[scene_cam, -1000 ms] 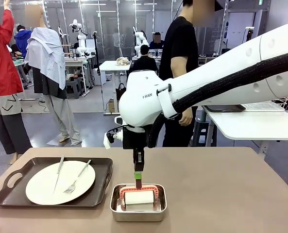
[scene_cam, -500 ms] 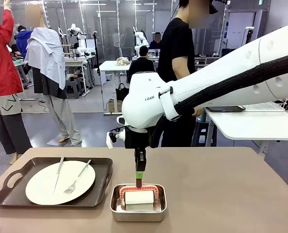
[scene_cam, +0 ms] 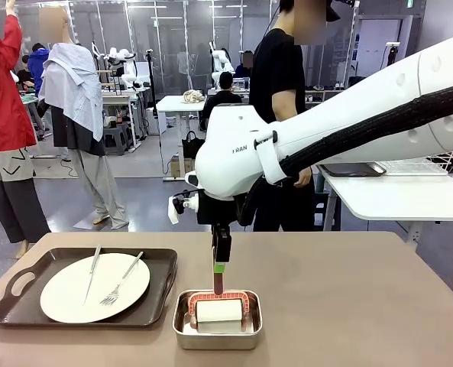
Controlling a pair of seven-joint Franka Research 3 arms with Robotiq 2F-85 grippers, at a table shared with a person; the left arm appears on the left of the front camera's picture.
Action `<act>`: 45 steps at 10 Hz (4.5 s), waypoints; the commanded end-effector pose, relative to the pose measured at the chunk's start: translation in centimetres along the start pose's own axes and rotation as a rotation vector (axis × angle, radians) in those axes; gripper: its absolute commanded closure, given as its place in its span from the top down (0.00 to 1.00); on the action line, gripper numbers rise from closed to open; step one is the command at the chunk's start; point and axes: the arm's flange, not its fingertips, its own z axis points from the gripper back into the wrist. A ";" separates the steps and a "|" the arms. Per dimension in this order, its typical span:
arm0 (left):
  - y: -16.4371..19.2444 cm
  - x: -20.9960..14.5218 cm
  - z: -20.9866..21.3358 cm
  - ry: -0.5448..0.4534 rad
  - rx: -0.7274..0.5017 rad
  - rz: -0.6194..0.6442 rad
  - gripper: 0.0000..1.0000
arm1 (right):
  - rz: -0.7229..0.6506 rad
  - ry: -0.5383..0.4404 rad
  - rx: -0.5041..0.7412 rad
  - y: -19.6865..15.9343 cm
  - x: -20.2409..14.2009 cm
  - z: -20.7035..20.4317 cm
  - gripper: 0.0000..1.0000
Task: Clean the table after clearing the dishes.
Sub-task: Place the Lint Roller back on top of the Airtight Container, then when the right (or left) Handle tray is removed, use the right hand (or left hand) to clean the right (or left) side of the table with the Lint Roller.
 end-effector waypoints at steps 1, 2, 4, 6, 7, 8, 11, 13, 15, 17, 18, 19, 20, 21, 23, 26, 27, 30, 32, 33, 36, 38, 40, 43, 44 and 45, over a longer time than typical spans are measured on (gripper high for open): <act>-0.1 0.1 0.3 0.000 -0.011 -0.003 1.00 | 0.007 -0.019 -0.035 1.0 -1.1 0.4 1.00; -0.1 0.1 0.3 0.000 -0.011 -0.003 1.00 | 0.005 -0.020 -0.039 0.9 -1.1 0.6 1.00; -0.1 0.1 0.3 0.000 -0.011 -0.003 1.00 | -0.027 -0.050 -0.015 0.5 -1.3 0.7 1.00; -0.1 0.1 0.3 0.000 -0.011 -0.003 1.00 | -0.006 -0.008 -0.024 -0.1 -0.3 1.1 1.00; -0.1 0.1 0.3 0.000 -0.011 -0.003 1.00 | -0.006 -0.008 -0.024 -0.1 -0.3 1.1 1.00; -0.1 0.1 0.3 0.000 -0.011 -0.003 1.00 | -0.006 -0.008 -0.024 -0.1 -0.3 1.1 1.00; -0.1 0.1 0.3 0.000 -0.011 -0.003 1.00 | -0.006 -0.008 -0.024 -0.1 -0.3 1.1 1.00; -0.1 0.1 0.3 0.000 -0.011 -0.003 1.00 | -0.006 -0.008 -0.024 -0.1 -0.3 1.1 1.00; -0.1 0.1 0.3 0.000 -0.011 -0.003 1.00 | -0.016 -0.015 -0.020 -0.3 -0.5 1.1 1.00; -0.1 0.1 0.3 0.000 -0.011 -0.003 1.00 | -0.271 -0.261 0.025 -4.3 -5.5 6.3 1.00; -0.1 0.1 0.3 0.000 -0.011 -0.003 1.00 | -0.406 -0.419 0.122 -6.3 -10.4 8.8 1.00; -0.1 0.1 0.3 0.000 -0.011 -0.003 1.00 | -0.562 -0.599 0.213 -7.4 -15.6 9.8 1.00; -0.1 0.1 0.3 0.000 -0.011 -0.003 1.00 | -0.676 -0.765 0.321 -7.5 -20.7 10.0 1.00; -0.1 0.1 0.3 0.000 -0.011 -0.003 1.00 | -0.828 -0.883 0.386 -7.1 -25.8 9.5 1.00; -0.1 0.1 0.3 0.000 -0.011 -0.003 1.00 | -1.152 -1.081 0.439 -3.8 -37.4 7.7 1.00; -0.1 0.1 0.3 0.000 -0.011 -0.003 1.00 | -1.514 -1.311 0.356 5.2 -52.6 5.3 1.00; -0.1 0.1 0.3 0.000 -0.011 -0.003 1.00 | -1.561 -1.347 0.350 8.5 -55.6 4.3 1.00; -0.1 0.1 0.3 0.000 -0.011 -0.003 1.00 | -1.666 -1.549 0.354 15.8 -59.4 0.2 1.00; -0.1 0.1 0.3 0.000 -0.011 -0.003 1.00 | -1.712 -1.573 0.349 16.8 -59.5 -1.1 1.00; -0.1 0.1 0.3 0.000 -0.011 -0.003 1.00 | -1.714 -1.530 0.357 16.4 -59.3 -1.1 1.00; -0.1 0.1 0.3 0.000 -0.011 -0.003 1.00 | -1.717 -1.558 0.392 17.3 -60.7 -1.3 1.00; -0.1 0.1 0.3 0.000 -0.011 -0.003 1.00 | -1.717 -1.558 0.392 17.3 -60.7 -1.3 1.00; -0.1 0.1 0.3 0.000 -0.011 -0.003 1.00 | -1.717 -1.558 0.392 17.3 -60.7 -1.3 1.00; -0.1 0.1 0.3 0.000 -0.011 -0.003 1.00 | -1.722 -1.551 0.390 17.2 -60.5 -1.4 1.00; -0.1 0.1 0.3 0.000 -0.011 -0.003 1.00 | -1.748 -1.490 0.276 17.8 -62.7 -2.0 1.00; -0.1 0.1 0.3 0.000 -0.011 -0.003 1.00 | -1.778 -1.464 0.273 18.7 -64.7 -2.3 1.00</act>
